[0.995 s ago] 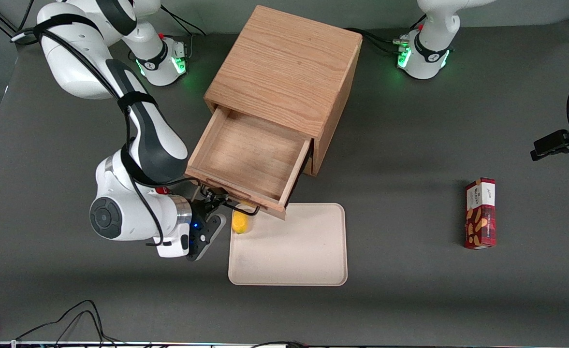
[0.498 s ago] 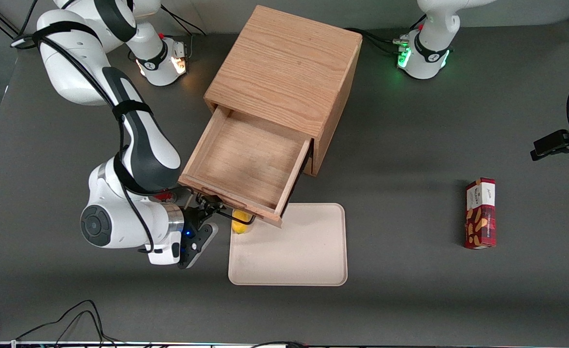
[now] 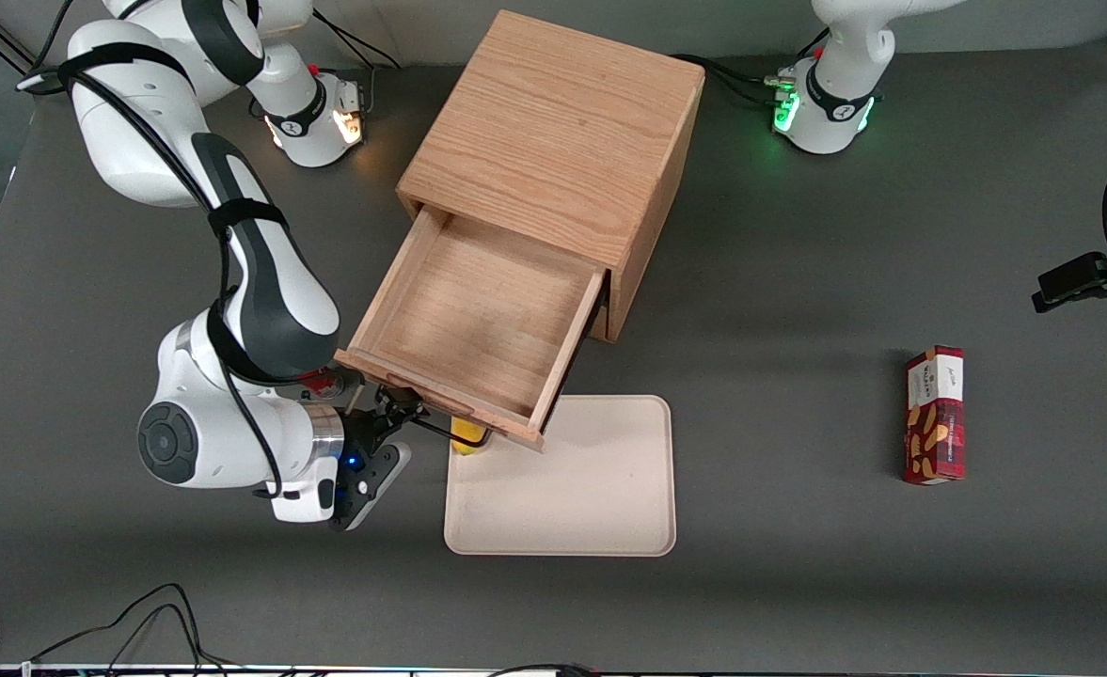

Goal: Open upper drawer
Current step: 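Keep pulling the drawer handle further out with the right gripper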

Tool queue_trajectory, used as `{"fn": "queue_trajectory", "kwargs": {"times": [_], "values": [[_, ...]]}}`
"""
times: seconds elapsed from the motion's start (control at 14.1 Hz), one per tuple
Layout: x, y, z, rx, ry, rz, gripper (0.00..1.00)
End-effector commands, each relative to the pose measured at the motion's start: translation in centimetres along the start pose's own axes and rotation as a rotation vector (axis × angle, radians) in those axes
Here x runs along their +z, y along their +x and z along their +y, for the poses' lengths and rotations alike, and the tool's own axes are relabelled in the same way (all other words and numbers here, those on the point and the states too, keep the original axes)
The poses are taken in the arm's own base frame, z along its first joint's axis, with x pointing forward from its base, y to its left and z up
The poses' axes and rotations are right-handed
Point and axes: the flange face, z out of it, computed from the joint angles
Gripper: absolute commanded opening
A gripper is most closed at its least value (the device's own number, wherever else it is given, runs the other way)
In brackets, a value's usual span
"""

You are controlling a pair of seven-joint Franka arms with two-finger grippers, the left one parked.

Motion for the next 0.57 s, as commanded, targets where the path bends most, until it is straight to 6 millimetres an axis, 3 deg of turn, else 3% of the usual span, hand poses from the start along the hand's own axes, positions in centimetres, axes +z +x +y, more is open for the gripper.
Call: {"fn": "queue_trajectory", "kwargs": {"times": [0.0, 0.5], "values": [[-1.24, 0.49, 0.88, 0.019, 0.000, 0.039, 1.00], [-1.99, 0.92, 1.13, 0.036, -0.017, 0.075, 1.00]]}}
